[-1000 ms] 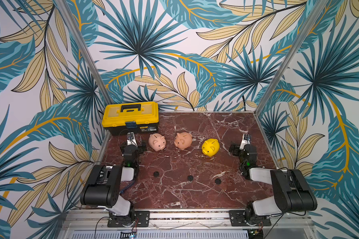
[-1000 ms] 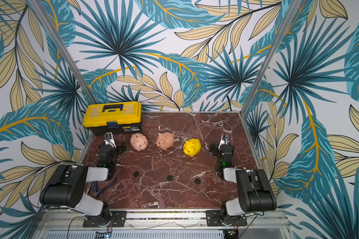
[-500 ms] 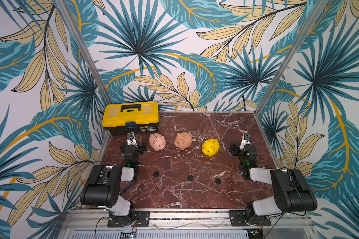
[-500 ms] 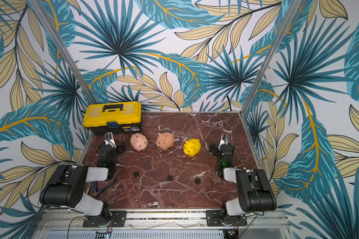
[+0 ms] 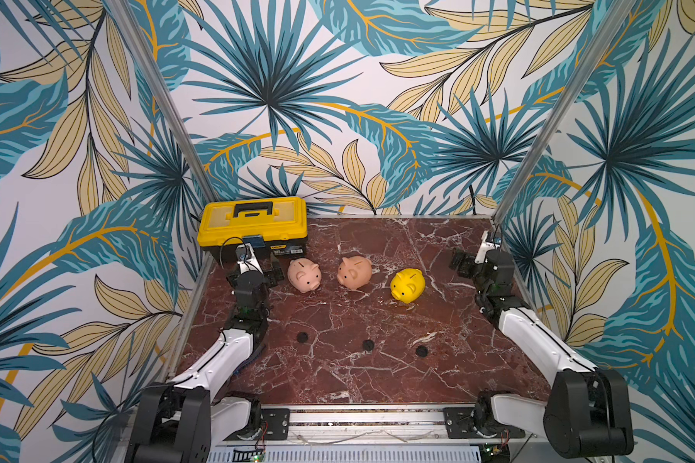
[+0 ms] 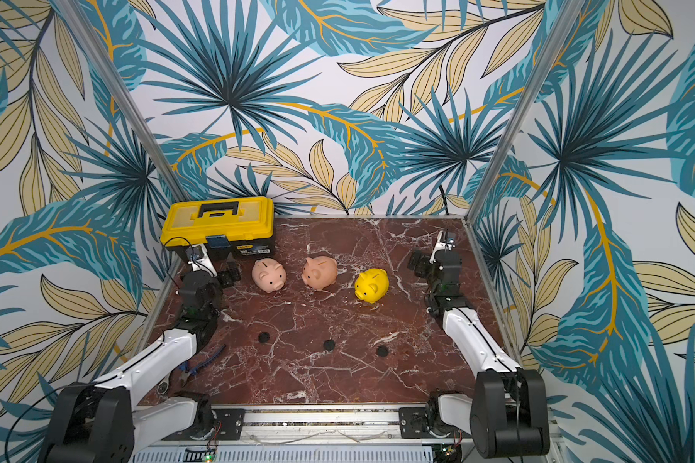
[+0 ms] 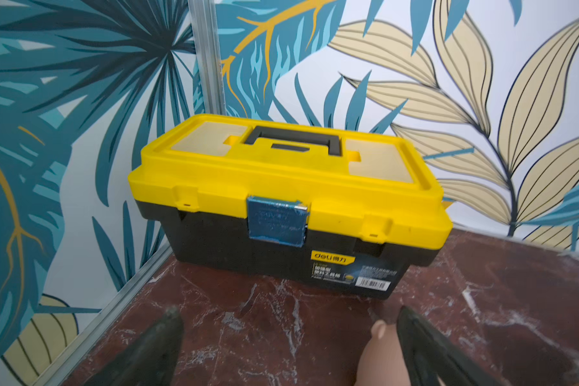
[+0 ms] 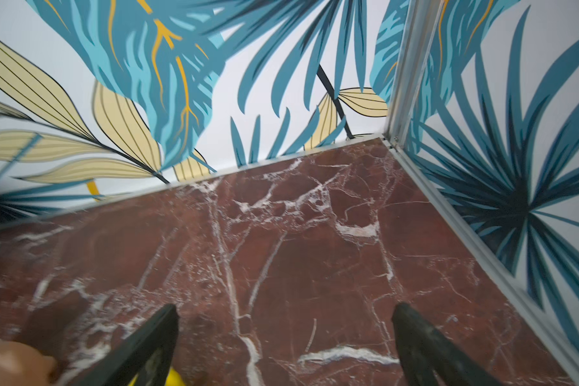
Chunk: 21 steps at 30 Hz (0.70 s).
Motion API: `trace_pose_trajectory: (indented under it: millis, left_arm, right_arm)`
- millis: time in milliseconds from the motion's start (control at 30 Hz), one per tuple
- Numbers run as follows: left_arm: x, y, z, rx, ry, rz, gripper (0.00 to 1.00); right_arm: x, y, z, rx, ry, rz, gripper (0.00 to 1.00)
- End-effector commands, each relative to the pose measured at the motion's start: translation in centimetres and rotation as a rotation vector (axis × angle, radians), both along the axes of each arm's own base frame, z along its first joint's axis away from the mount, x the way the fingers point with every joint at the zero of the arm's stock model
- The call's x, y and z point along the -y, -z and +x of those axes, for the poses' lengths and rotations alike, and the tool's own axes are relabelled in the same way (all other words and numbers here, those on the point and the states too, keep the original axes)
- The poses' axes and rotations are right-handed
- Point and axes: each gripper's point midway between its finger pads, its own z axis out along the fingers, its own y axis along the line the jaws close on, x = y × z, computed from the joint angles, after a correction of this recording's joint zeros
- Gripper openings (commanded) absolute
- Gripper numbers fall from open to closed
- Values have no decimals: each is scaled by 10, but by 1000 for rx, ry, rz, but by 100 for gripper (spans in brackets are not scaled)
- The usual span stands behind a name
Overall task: Close piggy banks
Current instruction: Turn over the piggy bank at the center of the board.
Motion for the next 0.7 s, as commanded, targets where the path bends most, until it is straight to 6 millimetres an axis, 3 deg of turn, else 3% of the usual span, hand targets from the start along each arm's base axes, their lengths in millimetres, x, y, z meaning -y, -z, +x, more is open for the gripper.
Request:
trace_pose_trajectory:
  millis: [0, 167, 300, 467, 667]
  left_arm:
    - [19, 3, -4, -132, 5, -127, 100]
    - [70, 0, -1, -208, 72, -171, 100]
    - [104, 15, 6, -341, 90, -273, 99]
    - [132, 45, 11, -569, 93, -379, 99]
    - [142, 61, 26, -647, 76, -379, 100]
  right_arm:
    - [-27, 27, -20, -238, -48, 262, 100]
    - [-70, 29, -15, -301, -186, 511, 100]
    - [-98, 24, -16, -305, -260, 607, 100]
    - [-127, 19, -32, -314, -327, 629, 99]
    - [-158, 19, -50, -343, -402, 610, 100]
